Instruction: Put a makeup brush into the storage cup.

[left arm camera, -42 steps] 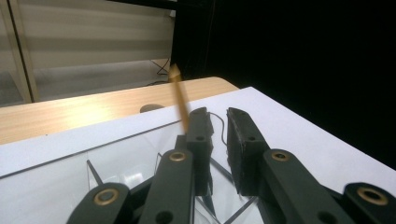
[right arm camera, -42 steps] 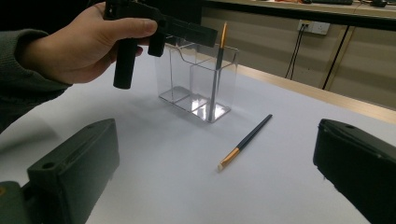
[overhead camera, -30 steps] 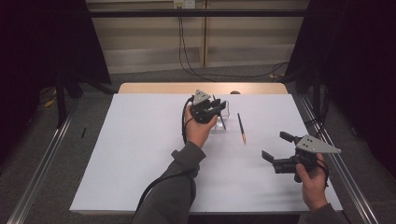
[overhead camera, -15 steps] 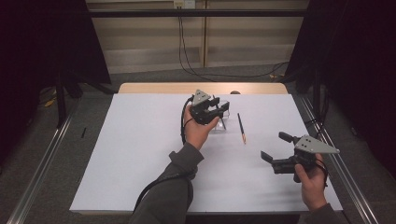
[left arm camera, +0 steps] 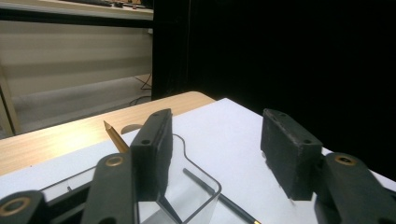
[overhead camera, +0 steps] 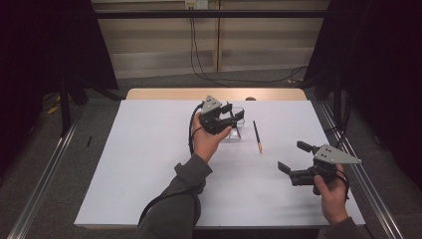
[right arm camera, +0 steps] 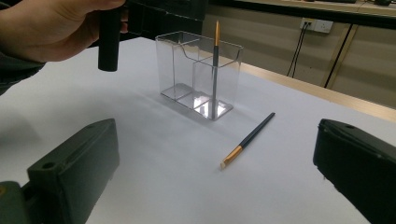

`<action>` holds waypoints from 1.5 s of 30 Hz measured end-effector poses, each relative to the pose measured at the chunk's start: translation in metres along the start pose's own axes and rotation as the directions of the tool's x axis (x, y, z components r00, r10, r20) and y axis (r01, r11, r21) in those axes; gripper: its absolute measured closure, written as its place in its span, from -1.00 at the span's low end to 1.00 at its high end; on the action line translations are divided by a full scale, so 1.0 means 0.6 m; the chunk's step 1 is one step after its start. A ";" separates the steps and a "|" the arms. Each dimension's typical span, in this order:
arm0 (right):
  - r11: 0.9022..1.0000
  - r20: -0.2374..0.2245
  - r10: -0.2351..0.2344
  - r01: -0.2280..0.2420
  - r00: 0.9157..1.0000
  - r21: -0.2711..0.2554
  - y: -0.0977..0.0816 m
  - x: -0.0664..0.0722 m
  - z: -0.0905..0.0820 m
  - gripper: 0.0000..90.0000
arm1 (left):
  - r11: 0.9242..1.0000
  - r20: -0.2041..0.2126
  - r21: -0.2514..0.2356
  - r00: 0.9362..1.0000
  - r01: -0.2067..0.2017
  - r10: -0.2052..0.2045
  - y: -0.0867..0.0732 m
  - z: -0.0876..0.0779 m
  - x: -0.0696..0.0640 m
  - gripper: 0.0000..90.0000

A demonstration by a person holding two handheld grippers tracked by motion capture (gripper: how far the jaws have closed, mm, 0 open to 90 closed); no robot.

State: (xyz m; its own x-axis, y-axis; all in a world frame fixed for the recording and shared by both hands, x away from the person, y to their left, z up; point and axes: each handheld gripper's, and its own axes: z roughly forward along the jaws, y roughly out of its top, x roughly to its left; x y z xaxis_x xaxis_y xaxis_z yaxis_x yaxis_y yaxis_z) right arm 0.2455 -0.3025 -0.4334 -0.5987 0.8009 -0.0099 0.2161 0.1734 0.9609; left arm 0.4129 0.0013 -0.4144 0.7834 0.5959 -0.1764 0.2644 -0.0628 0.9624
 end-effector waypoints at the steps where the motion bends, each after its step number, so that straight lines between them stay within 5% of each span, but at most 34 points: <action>1: 1.000 0.003 -0.001 0.001 1.000 0.001 0.000 0.000 0.000 -1.00 | 1.000 0.005 -0.008 1.000 0.002 -0.002 0.000 -0.001 0.000 -0.05; 29: 1.000 -0.004 -0.008 0.008 1.000 0.011 -0.001 0.001 0.003 -1.00 | 0.999 0.065 -0.015 0.997 -0.038 0.039 0.006 -0.037 -0.002 -0.57; 35: 1.000 -0.007 -0.009 0.009 1.000 0.013 -0.001 0.001 0.003 -1.00 | 0.997 0.083 -0.001 0.994 -0.075 0.075 0.008 -0.044 0.002 -0.73; 45: 1.000 0.001 -0.012 0.012 1.000 0.010 -0.001 -0.001 0.002 -1.00 | 0.999 0.090 -0.010 0.995 -0.048 0.049 0.003 -0.053 0.007 -0.94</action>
State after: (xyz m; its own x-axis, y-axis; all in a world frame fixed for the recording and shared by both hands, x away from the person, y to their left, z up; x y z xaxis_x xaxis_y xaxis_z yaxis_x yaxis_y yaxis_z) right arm 0.2464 -0.3022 -0.4341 -0.6004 0.7994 -0.0218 0.2168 0.1889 0.9578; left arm 0.3988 0.0289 -0.4072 0.8428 0.5177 -0.1472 0.2209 -0.0834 0.9717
